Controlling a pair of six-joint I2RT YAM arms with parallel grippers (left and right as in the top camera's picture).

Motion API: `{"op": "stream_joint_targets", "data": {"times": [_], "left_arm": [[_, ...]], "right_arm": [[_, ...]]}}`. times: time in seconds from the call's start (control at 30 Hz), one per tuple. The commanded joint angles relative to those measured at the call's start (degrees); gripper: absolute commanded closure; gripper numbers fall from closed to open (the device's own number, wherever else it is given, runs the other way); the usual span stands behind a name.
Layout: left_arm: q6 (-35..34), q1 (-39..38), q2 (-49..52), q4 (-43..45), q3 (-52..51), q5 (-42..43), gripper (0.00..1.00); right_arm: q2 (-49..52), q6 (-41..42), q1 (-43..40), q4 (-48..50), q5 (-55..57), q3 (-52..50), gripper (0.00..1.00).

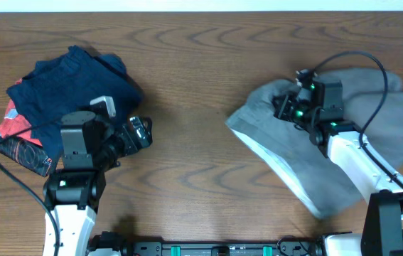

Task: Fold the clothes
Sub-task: 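Grasp the grey shorts with the right gripper and drag them leftward, then grasp the near waistband corner of the shorts with the left gripper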

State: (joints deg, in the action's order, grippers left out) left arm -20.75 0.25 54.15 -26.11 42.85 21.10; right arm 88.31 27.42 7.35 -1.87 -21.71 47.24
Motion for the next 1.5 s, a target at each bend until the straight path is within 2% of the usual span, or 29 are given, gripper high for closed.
{"op": "stream_joint_targets", "data": {"times": [0.0, 0.03, 0.07, 0.23, 0.33, 0.5, 0.7, 0.97, 1.1, 1.23, 1.27, 1.33, 1.4, 1.43, 1.47], "left_arm": [[0.94, -0.74, 3.37, 1.68, 0.98, 2.49, 0.02], [0.9, -1.36, 4.76, 2.08, 0.98, 3.15, 0.02], [0.94, -2.01, 6.01, 2.32, 0.98, 3.61, 0.02], [0.94, -7.39, 13.33, 5.14, 0.98, 3.85, 0.02], [0.92, -11.69, 18.14, 9.88, 0.98, 3.8, 0.02], [0.92, -17.27, 26.01, 19.61, 0.98, 3.78, 0.02], [-1.33, -20.74, 36.0, 30.14, 0.98, 3.78, 0.02], [-4.02, -23.04, 47.08, 42.4, 1.01, 3.8, 0.01], [-4.0, -24.26, 49.88, 47.74, 0.98, 3.69, 0.14], [-4.0, -25.27, 52.65, 52.37, 1.01, 3.52, 0.33], [-4.0, -25.42, 53.35, 53.27, 1.01, 3.5, 0.33], [-4.02, -25.46, 54.49, 54.71, 1.01, 3.5, 0.49], [-4.0, -25.44, 55.17, 55.8, 1.01, 3.5, 0.81], [-4.0, -25.35, 55.17, 56.06, 1.01, 3.5, 0.94], [-4.02, -25.24, 55.08, 56.41, 1.01, 3.54, 0.94]], "right_arm": [[-0.7, -0.5, 1.9, -0.79, -2.82, 1.11, 0.75], [-0.74, -2.08, 1.84, -1.55, -1.88, 1.11, 0.67], [-0.92, -3.32, 1.46, -2.43, -1.01, 1.14, 0.64], [-4.33, -8.5, -3.85, -10.97, 3.78, 1.9, 0.34], [-7.65, -12.02, -8.07, -16.33, 7.08, 2.05, 0.01], [-12.87, -17.64, -14.1, -27.12, 11.89, 2.14, 0.01], [-15.39, -19.15, -19.3, -37.48, 13.29, 2.14, 0.01], [-15.67, -18.03, -23.67, -42.95, 16.35, 2.14, 0.01], [-15.69, -16.65, -23.96, -43.39, 16.28, 2.14, 0.01], [-15.69, -16.55, -23.96, -44.26, 16.31, 2.14, 0.01], [-15.69, -16.52, -23.93, -44.26, 16.28, 2.14, 0.01], [-15.72, -16.52, -23.89, -44.39, 15.8, 2.14, 0.01], [-15.74, -16.52, -23.89, -44.44, 15.45, 2.14, 0.01], [-15.74, -16.55, -23.89, -44.44, 15.47, 2.14, 0.01], [-15.74, -16.55, -23.89, -44.39, 15.45, 2.14, 0.04]]}}
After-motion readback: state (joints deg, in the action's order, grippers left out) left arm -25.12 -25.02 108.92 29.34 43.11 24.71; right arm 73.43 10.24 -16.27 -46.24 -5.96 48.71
